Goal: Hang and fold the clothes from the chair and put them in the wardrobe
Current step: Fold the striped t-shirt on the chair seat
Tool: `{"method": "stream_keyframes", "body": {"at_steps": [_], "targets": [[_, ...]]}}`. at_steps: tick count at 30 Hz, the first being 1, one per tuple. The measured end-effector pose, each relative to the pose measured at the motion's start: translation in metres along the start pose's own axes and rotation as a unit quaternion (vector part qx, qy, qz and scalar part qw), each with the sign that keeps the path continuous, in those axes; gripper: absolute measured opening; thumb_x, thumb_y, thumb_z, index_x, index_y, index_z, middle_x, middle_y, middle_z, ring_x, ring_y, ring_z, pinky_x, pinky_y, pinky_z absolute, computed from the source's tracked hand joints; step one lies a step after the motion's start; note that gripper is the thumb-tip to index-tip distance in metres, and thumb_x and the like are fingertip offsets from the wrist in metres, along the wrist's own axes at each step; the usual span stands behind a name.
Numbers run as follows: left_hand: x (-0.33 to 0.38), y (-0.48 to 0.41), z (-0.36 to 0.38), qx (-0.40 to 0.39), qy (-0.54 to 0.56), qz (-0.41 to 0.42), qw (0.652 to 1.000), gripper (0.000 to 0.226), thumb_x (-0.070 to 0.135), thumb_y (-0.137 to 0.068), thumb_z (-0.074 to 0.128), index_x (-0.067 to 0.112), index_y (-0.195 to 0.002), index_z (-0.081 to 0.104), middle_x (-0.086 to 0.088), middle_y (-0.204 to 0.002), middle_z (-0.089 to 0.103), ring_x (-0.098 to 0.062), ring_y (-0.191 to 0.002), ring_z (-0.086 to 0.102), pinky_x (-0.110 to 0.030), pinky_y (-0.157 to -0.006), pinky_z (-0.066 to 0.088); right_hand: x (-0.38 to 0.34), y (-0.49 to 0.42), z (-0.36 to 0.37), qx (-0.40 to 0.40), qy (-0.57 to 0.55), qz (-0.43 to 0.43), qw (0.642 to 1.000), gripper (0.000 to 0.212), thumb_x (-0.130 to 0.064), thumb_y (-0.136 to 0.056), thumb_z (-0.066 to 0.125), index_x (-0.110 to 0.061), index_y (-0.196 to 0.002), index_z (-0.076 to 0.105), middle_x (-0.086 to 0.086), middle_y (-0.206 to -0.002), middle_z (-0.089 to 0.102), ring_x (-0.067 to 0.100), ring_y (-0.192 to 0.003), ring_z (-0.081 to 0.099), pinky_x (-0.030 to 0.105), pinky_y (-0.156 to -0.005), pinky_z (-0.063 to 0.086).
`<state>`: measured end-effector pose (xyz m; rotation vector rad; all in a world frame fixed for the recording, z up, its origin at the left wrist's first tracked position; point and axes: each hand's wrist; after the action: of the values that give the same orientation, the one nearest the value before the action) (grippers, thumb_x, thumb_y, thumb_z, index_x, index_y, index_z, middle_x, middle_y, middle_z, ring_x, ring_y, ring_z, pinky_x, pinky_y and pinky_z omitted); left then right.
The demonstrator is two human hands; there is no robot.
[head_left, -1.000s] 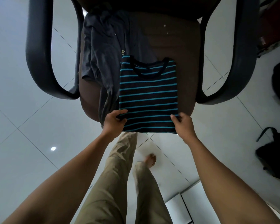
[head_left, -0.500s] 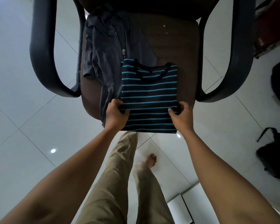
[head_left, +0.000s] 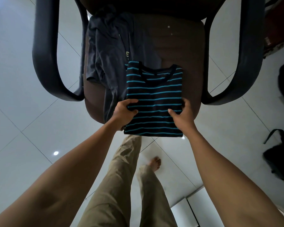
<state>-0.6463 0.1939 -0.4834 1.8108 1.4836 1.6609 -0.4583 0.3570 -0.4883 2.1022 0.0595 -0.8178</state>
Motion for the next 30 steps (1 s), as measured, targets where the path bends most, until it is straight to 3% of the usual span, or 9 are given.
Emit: {"method": "stream_keyframes", "body": {"at_steps": [7, 11, 15, 19, 24, 30], "targets": [[0.008, 0.010, 0.000, 0.029, 0.027, 0.027, 0.999, 0.033, 0.014, -0.083, 0.078, 0.025, -0.112, 0.070, 0.004, -0.123, 0.059, -0.014, -0.112, 0.057, -0.024, -0.092, 0.049, -0.007, 0.013, -0.005, -0.010, -0.039, -0.059, 0.997, 0.094, -0.017, -0.082, 0.080, -0.040, -0.151, 0.020, -0.008, -0.150, 0.039, 0.013, -0.135, 0.044, 0.034, -0.112, 0.040], [0.027, 0.034, -0.009, 0.032, 0.053, 0.045, 0.997, 0.033, 0.013, -0.085, 0.076, 0.026, -0.115, 0.070, 0.006, -0.121, 0.061, -0.013, -0.111, 0.061, -0.017, -0.086, 0.051, -0.018, 0.035, -0.028, -0.011, -0.095, -0.074, 0.993, 0.065, -0.012, -0.088, 0.072, -0.050, -0.133, 0.044, -0.010, -0.141, 0.047, 0.015, -0.130, 0.050, 0.041, -0.108, 0.047], [0.057, 0.081, -0.022, 0.006, 0.062, 0.098, 0.993, 0.040, 0.011, -0.088, 0.073, 0.025, -0.125, 0.066, 0.010, -0.115, 0.061, -0.004, -0.099, 0.062, -0.005, -0.070, 0.050, -0.027, 0.084, -0.062, -0.034, -0.137, -0.063, 0.988, 0.038, -0.017, -0.094, 0.065, -0.043, -0.121, 0.063, -0.004, -0.136, 0.053, 0.018, -0.122, 0.055, 0.041, -0.100, 0.054], [0.082, 0.142, -0.022, -0.005, 0.081, 0.146, 0.986, 0.041, 0.007, -0.088, 0.072, 0.022, -0.126, 0.066, 0.014, -0.107, 0.064, 0.001, -0.095, 0.063, -0.011, -0.078, 0.054, -0.031, 0.146, -0.091, -0.016, -0.189, -0.087, 0.978, 0.037, -0.016, -0.094, 0.066, -0.042, -0.121, 0.065, -0.004, -0.131, 0.057, 0.019, -0.117, 0.060, 0.041, -0.095, 0.057], [0.097, 0.222, -0.019, -0.047, 0.078, 0.197, 0.976, 0.052, 0.009, -0.083, 0.077, 0.026, -0.131, 0.062, 0.007, -0.119, 0.064, -0.009, -0.105, 0.065, -0.028, -0.093, 0.055, -0.025, 0.232, -0.123, 0.025, -0.236, -0.131, 0.963, 0.038, -0.014, -0.093, 0.067, -0.041, -0.119, 0.067, -0.006, -0.129, 0.059, 0.018, -0.116, 0.061, 0.039, -0.096, 0.057], [0.124, 0.293, -0.013, -0.121, 0.021, 0.253, 0.960, 0.060, 0.011, -0.079, 0.081, 0.032, -0.131, 0.060, 0.008, -0.121, 0.061, -0.013, -0.107, 0.064, -0.033, -0.094, 0.056, -0.005, 0.334, -0.145, 0.104, -0.274, -0.164, 0.942, 0.041, -0.015, -0.089, 0.072, -0.042, -0.120, 0.067, -0.005, -0.128, 0.060, 0.018, -0.115, 0.062, 0.041, -0.097, 0.056]]}}
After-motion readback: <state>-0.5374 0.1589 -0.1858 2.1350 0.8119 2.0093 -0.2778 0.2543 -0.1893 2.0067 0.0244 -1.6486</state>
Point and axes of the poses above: each hand's wrist, its own y-axis away from the middle knuckle, its own z-axis out of the palm, x = y × z
